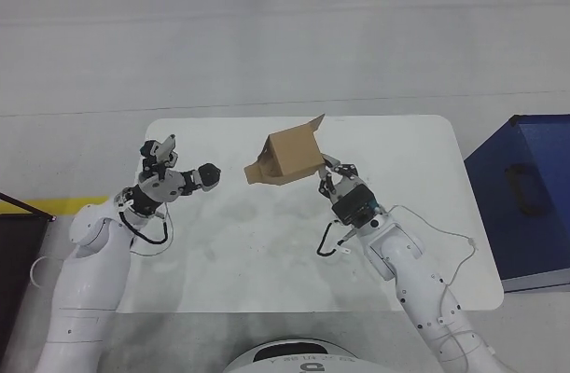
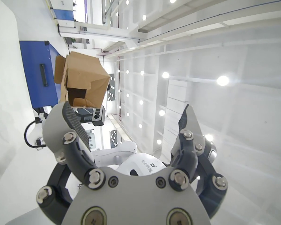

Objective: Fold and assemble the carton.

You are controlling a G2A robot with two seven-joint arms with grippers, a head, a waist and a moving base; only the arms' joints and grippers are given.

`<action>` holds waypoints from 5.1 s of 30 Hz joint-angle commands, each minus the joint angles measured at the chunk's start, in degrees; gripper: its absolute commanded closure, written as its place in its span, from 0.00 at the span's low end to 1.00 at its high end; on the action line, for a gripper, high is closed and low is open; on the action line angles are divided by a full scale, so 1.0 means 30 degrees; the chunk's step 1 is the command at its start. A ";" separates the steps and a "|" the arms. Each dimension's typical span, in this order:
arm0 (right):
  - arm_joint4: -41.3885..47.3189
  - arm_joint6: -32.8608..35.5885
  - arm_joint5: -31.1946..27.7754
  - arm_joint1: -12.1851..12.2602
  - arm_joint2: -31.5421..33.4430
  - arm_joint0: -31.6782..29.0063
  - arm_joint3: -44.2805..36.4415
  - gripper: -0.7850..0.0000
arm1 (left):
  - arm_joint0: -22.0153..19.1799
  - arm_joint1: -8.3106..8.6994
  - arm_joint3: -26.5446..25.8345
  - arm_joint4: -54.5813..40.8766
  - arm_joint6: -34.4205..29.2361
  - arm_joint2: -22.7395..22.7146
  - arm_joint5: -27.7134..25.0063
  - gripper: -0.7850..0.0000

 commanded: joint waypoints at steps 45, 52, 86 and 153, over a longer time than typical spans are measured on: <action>-0.1298 0.0328 -0.0606 0.0076 -0.0859 -0.0396 -0.0217 1.00 | -0.1084 -0.0236 0.0317 0.2961 -0.0154 0.2783 -0.2399 0.42; -0.1426 0.0387 -0.0709 0.0075 -0.1127 -0.0407 -0.0345 1.00 | -0.1204 -0.0263 0.0392 0.2662 0.0027 0.2846 -0.2367 0.46; 0.6888 -0.1550 -0.1416 -0.0313 -0.0395 -0.0041 0.1534 1.00 | -0.1332 -0.0516 0.0273 0.3508 0.0018 0.3419 -0.7081 0.33; 0.4432 -0.0217 -0.0200 -0.0388 -0.0178 -0.0913 0.0669 1.00 | -0.0869 -0.0658 0.2239 0.4586 0.0803 0.3846 -0.9923 0.60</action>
